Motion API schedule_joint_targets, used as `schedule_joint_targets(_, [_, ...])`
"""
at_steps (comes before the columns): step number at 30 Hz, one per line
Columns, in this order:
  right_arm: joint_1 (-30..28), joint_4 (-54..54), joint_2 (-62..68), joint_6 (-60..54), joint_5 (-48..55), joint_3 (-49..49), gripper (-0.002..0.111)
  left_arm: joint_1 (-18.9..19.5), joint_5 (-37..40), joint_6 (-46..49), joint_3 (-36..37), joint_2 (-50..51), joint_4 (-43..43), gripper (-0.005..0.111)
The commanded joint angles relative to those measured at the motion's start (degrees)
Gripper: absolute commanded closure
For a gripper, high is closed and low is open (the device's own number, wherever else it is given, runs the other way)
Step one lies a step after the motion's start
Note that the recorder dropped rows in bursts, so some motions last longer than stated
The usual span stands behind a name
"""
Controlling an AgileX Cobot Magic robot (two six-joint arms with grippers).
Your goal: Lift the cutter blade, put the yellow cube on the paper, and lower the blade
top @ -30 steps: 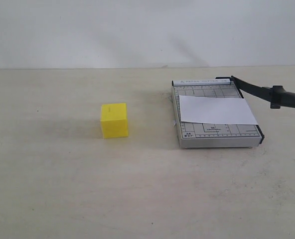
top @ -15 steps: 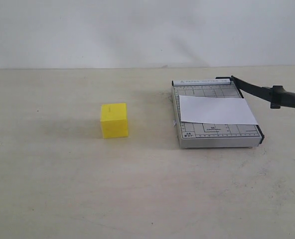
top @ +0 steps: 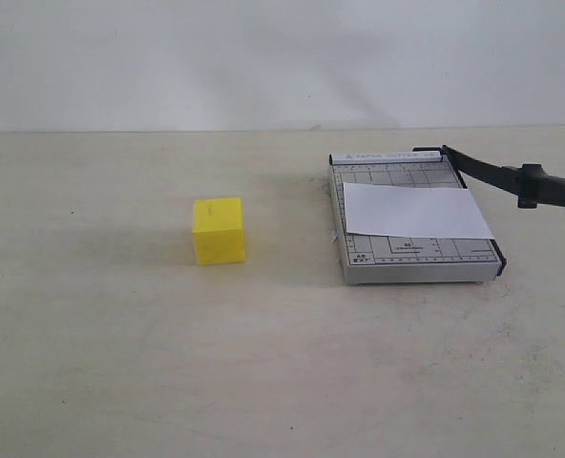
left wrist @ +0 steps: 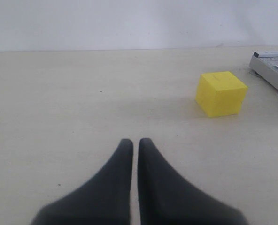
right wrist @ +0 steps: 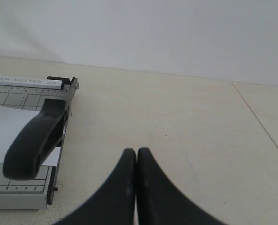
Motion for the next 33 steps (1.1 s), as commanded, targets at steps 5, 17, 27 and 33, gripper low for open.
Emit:
schedule_joint_targets(5, [-0.23,2.47,0.06,-0.06,3.19,0.25,0.108,-0.3,-0.26,2.05,0.17,-0.15,3.08,0.102])
schedule_joint_targets(17, [-0.23,2.47,0.06,6.92,16.42,0.15,0.108,-0.3,-10.63,-2.8,0.17,-0.15,-20.91,0.102])
schedule_joint_targets(27, [-0.23,2.27,0.21,5.57,21.56,0.15,0.108,-0.3,-27.89,-1.22,0.17,-0.15,-36.99,0.102])
schedule_joint_targets(33, [-0.23,2.24,0.21,-3.23,21.98,0.15,0.108,-0.3,-11.41,0.27,-14.23,8.5,-18.56,0.102])
